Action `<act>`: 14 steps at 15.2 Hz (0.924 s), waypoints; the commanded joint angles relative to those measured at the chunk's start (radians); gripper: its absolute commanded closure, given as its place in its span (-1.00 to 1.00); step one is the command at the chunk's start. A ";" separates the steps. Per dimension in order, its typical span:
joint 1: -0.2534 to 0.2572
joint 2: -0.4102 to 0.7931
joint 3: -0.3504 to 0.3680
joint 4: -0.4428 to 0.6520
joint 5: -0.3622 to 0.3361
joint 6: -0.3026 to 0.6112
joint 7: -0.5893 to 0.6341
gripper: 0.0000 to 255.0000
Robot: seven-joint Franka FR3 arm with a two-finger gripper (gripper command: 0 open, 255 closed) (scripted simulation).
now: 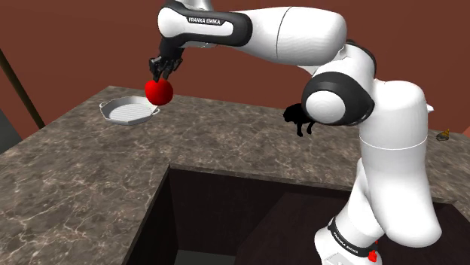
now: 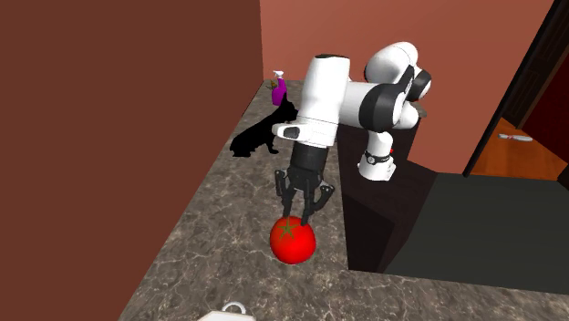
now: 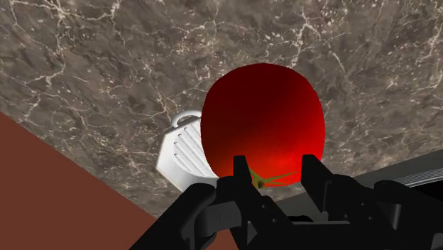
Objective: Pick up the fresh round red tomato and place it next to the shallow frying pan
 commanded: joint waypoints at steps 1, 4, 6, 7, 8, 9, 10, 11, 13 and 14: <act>0.001 0.065 0.008 0.105 0.000 -0.035 0.043 1.00; 0.003 0.108 0.015 0.148 0.004 -0.033 0.063 1.00; 0.009 0.103 0.016 0.112 0.005 -0.004 0.057 1.00; 0.012 0.102 0.017 0.096 0.006 0.011 0.054 1.00; 0.015 0.100 0.017 0.080 0.007 0.025 0.051 1.00; 0.017 0.099 0.018 0.065 0.009 0.038 0.048 1.00; 0.019 0.099 0.019 0.050 0.010 0.052 0.045 1.00; 0.021 0.098 0.020 0.036 0.012 0.065 0.042 1.00; 0.025 0.099 0.022 0.010 0.016 0.091 0.036 1.00; 0.026 0.099 0.023 -0.003 0.018 0.104 0.033 1.00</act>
